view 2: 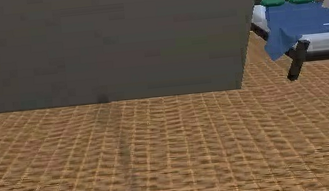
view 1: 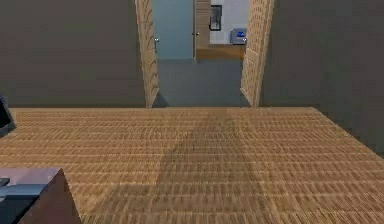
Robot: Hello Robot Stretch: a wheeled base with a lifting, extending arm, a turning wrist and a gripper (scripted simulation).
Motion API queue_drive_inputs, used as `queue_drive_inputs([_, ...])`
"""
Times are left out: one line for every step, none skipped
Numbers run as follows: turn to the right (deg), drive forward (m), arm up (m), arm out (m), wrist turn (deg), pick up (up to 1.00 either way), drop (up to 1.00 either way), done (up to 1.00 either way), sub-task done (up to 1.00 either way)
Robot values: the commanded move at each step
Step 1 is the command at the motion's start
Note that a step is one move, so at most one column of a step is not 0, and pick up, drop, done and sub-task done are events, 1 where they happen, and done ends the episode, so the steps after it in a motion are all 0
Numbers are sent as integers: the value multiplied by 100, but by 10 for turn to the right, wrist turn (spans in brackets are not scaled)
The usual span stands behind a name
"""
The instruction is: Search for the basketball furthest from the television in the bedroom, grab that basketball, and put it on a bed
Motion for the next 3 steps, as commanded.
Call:
queue_drive_inputs([0, 100, 0, 0, 0, 0, 0, 0, 0])
queue_drive_inputs([-90, 0, 0, 0, 0, 0, 0, 0, 0])
queue_drive_inputs([0, 10, 0, 0, 0, 0, 0, 0, 0])
